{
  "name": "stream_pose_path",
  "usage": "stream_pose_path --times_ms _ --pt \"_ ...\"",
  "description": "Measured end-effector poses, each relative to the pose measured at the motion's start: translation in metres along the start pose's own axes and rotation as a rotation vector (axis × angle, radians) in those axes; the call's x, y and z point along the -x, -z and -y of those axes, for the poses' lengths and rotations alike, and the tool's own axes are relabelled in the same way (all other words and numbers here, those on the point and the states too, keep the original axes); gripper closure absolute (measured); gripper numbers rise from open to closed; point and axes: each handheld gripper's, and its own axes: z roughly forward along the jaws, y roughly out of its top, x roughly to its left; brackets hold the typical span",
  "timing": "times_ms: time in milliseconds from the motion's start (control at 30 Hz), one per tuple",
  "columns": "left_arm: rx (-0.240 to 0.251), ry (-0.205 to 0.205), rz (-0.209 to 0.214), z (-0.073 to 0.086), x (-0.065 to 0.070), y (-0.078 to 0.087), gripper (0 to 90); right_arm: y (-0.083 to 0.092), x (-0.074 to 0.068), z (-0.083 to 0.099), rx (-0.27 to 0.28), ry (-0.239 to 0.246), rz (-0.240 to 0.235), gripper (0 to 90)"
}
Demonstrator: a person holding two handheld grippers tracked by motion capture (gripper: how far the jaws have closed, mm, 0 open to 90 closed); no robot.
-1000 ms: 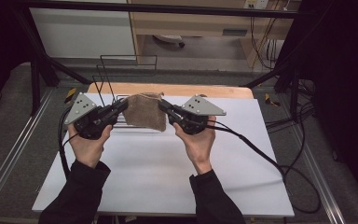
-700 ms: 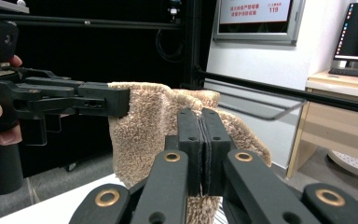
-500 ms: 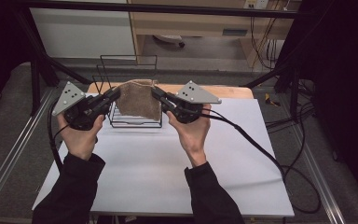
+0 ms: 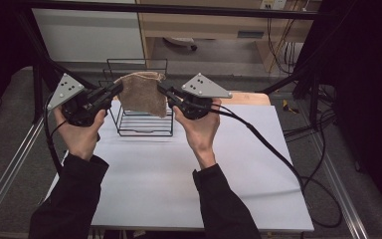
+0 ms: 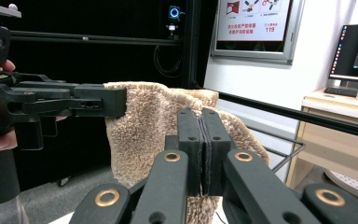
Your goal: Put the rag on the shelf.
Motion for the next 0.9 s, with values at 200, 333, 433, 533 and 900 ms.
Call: stream_pose_path --times_ms 200,333,433,533,900 --pt "0.011 0.005 -0.004 -0.01 -0.008 -0.004 84.6 -0.009 0.001 -0.008 0.013 0.005 -0.002 89.0" --pt "0.012 -0.001 -0.011 -0.015 -0.011 -0.005 84.6 -0.015 0.003 -0.012 0.023 0.007 0.001 89.0" --pt "0.02 0.004 -0.013 -0.019 -0.014 -0.007 84.6 -0.019 0.005 -0.014 0.026 0.01 0.0 89.0" --pt "0.024 0.007 -0.02 -0.021 -0.017 -0.009 84.6 -0.024 0.006 -0.018 0.034 0.007 0.001 89.0" --pt "0.036 0.016 -0.039 -0.031 -0.031 -0.019 84.6 -0.044 0.015 -0.028 0.043 0.009 0.002 89.0"
